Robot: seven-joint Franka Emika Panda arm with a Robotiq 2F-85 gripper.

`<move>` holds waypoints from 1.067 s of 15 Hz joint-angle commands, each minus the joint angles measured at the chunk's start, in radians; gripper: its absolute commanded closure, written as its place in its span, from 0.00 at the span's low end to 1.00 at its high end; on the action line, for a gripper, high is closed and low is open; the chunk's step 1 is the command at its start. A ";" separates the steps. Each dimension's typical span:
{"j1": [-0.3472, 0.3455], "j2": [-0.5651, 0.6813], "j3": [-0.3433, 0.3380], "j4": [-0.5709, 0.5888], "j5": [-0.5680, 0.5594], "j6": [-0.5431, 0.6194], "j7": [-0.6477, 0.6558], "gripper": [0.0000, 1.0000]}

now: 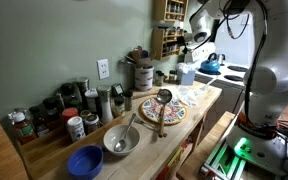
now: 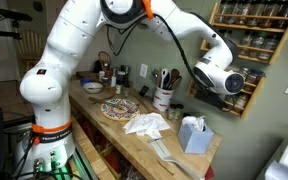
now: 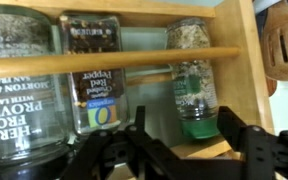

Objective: Slide the second from the left spice bottle on the bottom rack of the bottom spice rack to the right, pick up the leftmost spice bottle on the bottom rack of the bottom spice rack and put it on the kitchen counter

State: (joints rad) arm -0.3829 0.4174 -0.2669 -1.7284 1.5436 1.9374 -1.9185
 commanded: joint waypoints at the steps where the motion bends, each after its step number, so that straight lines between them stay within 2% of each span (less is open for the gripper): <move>1: -0.013 0.040 0.007 0.041 0.019 -0.033 -0.028 0.22; 4: -0.017 0.048 0.010 0.055 0.017 -0.057 -0.031 0.24; 10: -0.018 0.055 0.004 0.060 -0.003 -0.075 -0.017 0.21; 16: -0.027 0.039 0.004 0.043 -0.014 -0.144 -0.053 0.19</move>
State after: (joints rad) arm -0.3950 0.4509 -0.2657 -1.6873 1.5396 1.8425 -1.9342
